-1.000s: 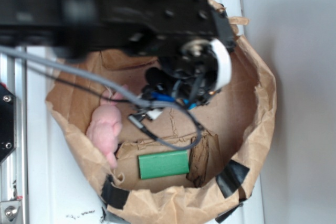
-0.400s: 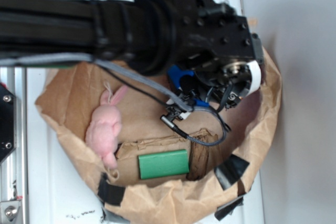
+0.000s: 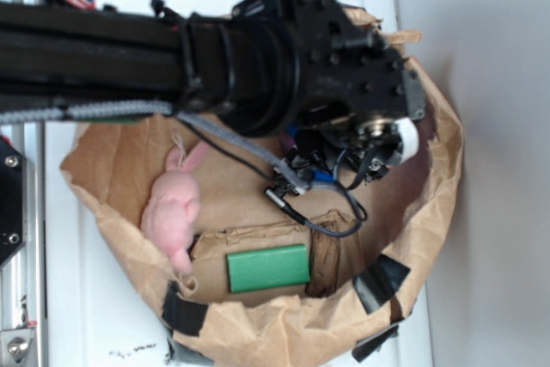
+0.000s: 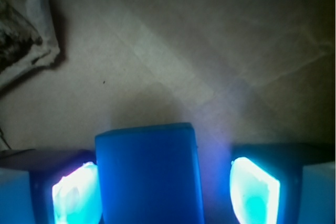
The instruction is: Grab the blue block.
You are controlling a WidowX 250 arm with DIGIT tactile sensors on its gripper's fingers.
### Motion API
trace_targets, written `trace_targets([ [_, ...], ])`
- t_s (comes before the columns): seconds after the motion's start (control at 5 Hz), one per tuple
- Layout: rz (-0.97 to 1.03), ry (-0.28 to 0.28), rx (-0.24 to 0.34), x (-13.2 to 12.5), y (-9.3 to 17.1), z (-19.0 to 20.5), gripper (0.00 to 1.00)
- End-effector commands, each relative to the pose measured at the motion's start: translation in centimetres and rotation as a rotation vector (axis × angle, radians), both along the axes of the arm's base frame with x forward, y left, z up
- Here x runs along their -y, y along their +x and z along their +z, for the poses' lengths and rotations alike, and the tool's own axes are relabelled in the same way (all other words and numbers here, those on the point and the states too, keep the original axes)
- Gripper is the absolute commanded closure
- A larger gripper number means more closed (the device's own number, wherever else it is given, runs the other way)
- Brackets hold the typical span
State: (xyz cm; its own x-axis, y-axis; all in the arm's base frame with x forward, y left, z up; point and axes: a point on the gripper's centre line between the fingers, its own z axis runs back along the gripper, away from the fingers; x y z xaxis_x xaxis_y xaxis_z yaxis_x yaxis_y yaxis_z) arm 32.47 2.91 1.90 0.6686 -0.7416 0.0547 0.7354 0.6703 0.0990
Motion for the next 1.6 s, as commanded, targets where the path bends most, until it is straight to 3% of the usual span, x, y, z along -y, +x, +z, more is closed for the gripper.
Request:
trace_targets([
  [0.0,-0.008,-0.018,0.064,0.6,0.9,1.2,1.0],
  [0.2,0.006,-0.031,0.055,0.7,1.1,2.2,1.0],
  [0.6,0.036,-0.123,-0.016,0.8,-0.6,9.6,1.0],
  [0.8,0.174,-0.056,0.04,1.2,-1.9,12.4,1.0],
  [1.0,0.367,-0.016,0.151,1.7,-3.3,14.2,1.0],
  [1.2,0.429,-0.03,0.192,1.8,-4.0,15.2,1.0],
  [1.4,0.44,-0.016,0.196,1.7,-4.1,15.4,1.0],
])
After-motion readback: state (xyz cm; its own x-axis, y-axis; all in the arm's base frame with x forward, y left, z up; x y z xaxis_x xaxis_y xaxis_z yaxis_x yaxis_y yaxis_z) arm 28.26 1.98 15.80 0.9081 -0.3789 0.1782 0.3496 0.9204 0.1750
